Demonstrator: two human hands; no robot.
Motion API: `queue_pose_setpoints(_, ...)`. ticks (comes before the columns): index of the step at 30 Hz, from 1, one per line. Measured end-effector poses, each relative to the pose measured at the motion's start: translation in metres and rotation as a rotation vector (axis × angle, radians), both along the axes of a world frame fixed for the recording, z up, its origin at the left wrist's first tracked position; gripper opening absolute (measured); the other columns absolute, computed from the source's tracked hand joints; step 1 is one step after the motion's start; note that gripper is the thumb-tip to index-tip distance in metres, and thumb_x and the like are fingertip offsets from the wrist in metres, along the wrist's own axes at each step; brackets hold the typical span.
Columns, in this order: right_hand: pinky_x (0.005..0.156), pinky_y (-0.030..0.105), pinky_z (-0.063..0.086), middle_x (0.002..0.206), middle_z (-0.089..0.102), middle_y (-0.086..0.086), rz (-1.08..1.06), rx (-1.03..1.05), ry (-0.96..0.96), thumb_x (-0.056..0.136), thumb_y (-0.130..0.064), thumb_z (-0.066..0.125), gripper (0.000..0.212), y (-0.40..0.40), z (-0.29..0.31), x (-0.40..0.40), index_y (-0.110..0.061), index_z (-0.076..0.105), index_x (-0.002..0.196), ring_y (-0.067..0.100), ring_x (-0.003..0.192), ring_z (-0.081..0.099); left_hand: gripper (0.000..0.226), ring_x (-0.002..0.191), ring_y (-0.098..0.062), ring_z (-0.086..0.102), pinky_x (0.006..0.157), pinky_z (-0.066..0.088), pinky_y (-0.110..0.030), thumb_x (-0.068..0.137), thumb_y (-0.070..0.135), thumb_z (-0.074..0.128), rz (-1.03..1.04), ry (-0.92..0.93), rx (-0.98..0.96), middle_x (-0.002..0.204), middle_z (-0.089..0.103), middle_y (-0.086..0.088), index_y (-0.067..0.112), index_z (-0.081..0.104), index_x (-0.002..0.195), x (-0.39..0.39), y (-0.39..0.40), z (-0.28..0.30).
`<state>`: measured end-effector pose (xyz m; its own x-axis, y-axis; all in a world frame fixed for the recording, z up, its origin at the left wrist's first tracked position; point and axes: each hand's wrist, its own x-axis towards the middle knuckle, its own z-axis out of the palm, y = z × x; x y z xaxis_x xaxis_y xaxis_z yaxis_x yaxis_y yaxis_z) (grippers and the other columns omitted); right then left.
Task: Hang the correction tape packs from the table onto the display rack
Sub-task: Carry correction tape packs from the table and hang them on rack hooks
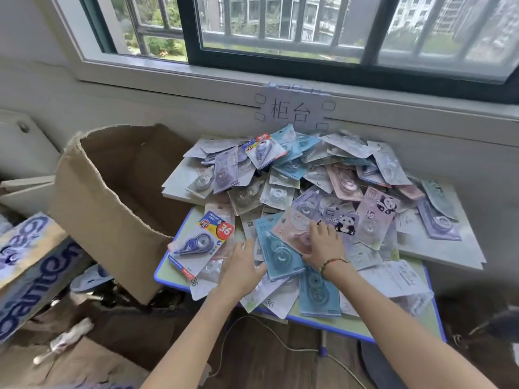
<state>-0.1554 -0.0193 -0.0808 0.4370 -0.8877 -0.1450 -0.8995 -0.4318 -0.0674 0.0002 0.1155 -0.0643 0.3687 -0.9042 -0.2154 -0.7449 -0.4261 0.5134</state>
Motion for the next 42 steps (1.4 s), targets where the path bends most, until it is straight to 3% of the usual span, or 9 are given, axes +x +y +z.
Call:
queue_pose_setpoints(5,0.104,0.039,0.034,0.144,0.034,0.011,0.044,-0.051,-0.02,0.086,-0.039,0.06,0.086,-0.007,0.005,-0.003,-0.007,0.012,0.149,0.028,0.129,0.036,0.072,0.13,-0.03,0.038,0.105,0.037,-0.043,0.088,0.042,0.06,0.042,0.086,0.056,0.141,0.039,-0.014,0.011,0.028,0.145,-0.013,-0.018,-0.007)
queue_pose_setpoints(10,0.111,0.04,0.028,0.146,0.029,0.012,0.111,0.002,0.078,0.079,-0.051,0.068,0.104,-0.008,0.005,-0.003,-0.006,0.006,0.15,0.029,0.133,0.03,0.076,0.132,-0.03,0.036,0.106,0.037,-0.044,0.086,0.046,0.061,0.061,0.1,0.043,0.145,0.036,-0.014,0.012,0.029,0.146,-0.03,-0.035,-0.014)
queue_pose_setpoints(18,0.11,0.039,0.028,0.145,0.03,0.014,0.039,-0.034,0.059,0.084,-0.039,0.064,0.097,-0.005,0.001,0.004,-0.004,0.003,0.151,0.029,0.133,0.03,0.074,0.129,-0.033,0.039,0.104,0.038,-0.045,0.086,0.044,0.062,0.084,0.071,0.075,0.14,0.037,-0.016,0.01,0.028,0.143,-0.027,-0.045,-0.019)
queue_pose_setpoints(29,0.113,0.035,0.025,0.147,0.028,0.013,-0.091,-0.129,-0.165,0.08,-0.04,0.069,0.101,-0.024,0.027,-0.035,-0.002,0.006,0.149,0.028,0.135,0.028,0.113,0.144,-0.04,0.015,0.115,0.023,-0.047,0.08,0.07,0.056,0.237,-0.016,0.236,0.154,0.012,-0.031,0.007,-0.003,0.152,-0.054,-0.079,-0.021)
queue_pose_setpoints(36,0.113,0.033,0.022,0.146,0.03,0.012,-0.112,-0.144,-0.165,0.082,-0.042,0.066,0.096,-0.019,0.022,-0.045,-0.002,0.01,0.149,0.026,0.135,0.028,0.118,0.144,-0.039,0.014,0.112,0.028,-0.053,0.079,0.061,0.066,0.304,-0.009,0.233,0.156,0.007,-0.027,0.009,-0.011,0.152,-0.062,-0.09,-0.024)
queue_pose_setpoints(42,0.112,0.033,0.026,0.143,0.032,0.01,-0.142,-0.124,-0.171,0.081,-0.044,0.067,0.096,-0.016,0.025,-0.045,-0.004,0.011,0.148,0.026,0.132,0.032,0.119,0.143,-0.041,0.014,0.115,0.024,-0.053,0.08,0.044,0.074,0.332,0.129,0.194,0.158,-0.003,-0.022,0.011,-0.016,0.151,-0.057,-0.09,-0.016)
